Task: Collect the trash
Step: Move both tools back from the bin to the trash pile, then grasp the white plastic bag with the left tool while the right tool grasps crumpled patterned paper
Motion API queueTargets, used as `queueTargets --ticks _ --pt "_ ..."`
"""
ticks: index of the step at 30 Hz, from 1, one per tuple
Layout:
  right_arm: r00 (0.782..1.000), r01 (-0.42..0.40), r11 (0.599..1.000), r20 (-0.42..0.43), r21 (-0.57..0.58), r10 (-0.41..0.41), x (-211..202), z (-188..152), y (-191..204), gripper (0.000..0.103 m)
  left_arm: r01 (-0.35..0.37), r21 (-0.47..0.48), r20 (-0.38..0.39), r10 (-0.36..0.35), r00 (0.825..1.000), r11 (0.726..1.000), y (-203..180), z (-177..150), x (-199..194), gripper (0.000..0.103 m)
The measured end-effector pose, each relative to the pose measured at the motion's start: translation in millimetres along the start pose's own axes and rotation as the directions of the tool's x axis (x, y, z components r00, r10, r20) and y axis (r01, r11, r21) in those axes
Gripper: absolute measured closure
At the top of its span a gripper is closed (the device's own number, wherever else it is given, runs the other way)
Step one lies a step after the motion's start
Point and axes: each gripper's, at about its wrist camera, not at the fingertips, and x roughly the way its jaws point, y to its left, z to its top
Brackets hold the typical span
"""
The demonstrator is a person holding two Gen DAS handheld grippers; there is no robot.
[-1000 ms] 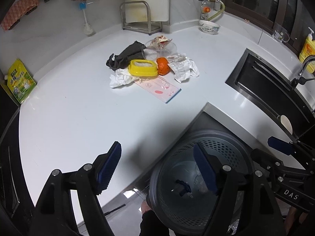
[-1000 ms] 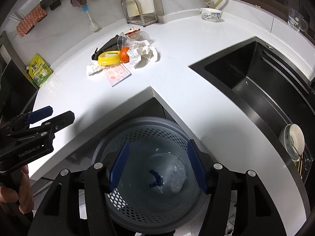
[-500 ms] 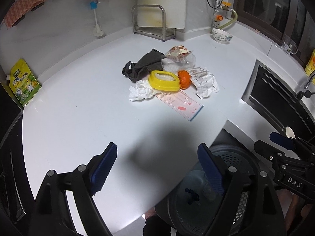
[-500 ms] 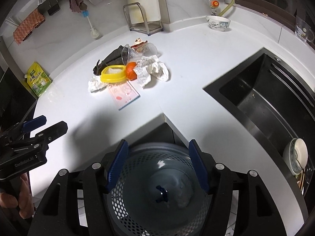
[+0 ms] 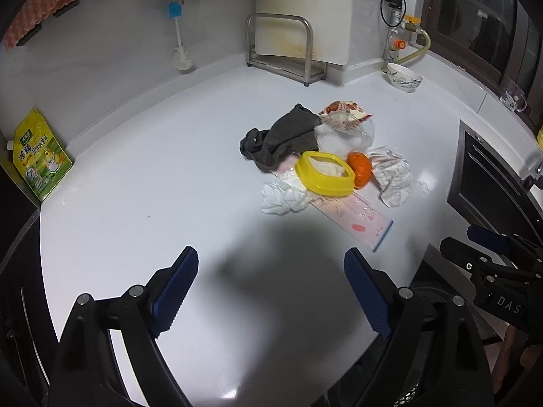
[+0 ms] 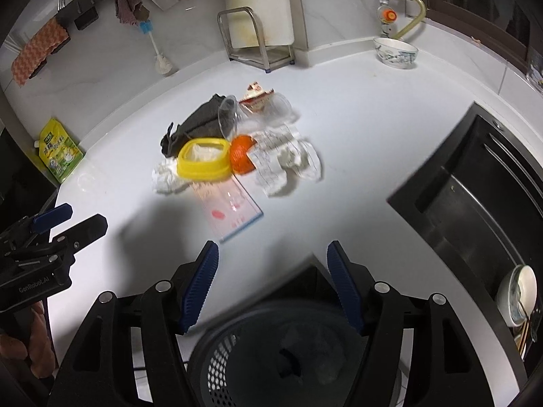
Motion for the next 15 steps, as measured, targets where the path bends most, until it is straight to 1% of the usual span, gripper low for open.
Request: queueTargets --ticks 9,15 --pt "1.000 0.009 1.000 0.020 0.015 -0.010 18 25 8 0.039 0.007 0.007 -0.003 -0.007 1.000 1.000 22 17 17 0.016" --pt "0.999 0.023 1.000 0.030 0.015 -0.023 30 39 11 0.036 0.017 0.010 -0.013 -0.017 1.000 1.000 32 27 32 0.016"
